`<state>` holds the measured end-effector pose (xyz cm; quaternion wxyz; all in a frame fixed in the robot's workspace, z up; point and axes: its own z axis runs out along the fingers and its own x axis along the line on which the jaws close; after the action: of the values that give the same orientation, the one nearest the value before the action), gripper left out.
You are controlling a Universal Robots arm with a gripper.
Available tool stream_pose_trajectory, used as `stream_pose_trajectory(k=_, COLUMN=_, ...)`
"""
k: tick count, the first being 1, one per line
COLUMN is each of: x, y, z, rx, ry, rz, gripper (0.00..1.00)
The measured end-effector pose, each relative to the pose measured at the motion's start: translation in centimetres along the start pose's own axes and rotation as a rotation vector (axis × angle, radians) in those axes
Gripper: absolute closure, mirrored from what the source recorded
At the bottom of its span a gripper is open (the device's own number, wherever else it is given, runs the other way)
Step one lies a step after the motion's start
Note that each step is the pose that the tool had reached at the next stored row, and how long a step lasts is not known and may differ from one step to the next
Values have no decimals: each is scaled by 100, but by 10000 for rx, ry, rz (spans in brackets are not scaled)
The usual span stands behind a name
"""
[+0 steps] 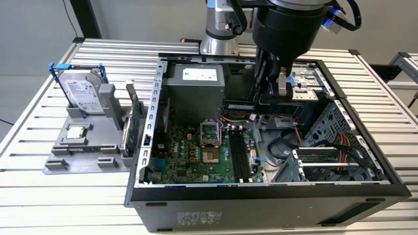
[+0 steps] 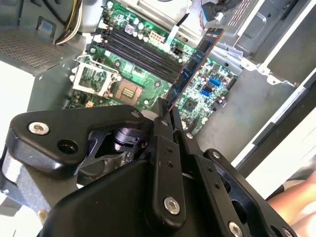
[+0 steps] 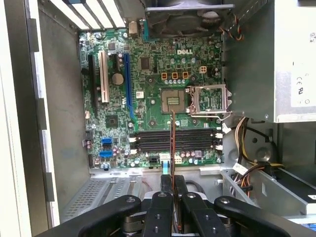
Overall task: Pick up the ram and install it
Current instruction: 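Pick up the ram and move it above insertion slot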
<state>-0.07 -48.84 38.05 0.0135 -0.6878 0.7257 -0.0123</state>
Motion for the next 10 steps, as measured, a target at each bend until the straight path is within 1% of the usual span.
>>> stream_pose_trajectory(k=10, x=-5, y=-71, z=3, rx=0, ry=-1, rz=-15, gripper=100)
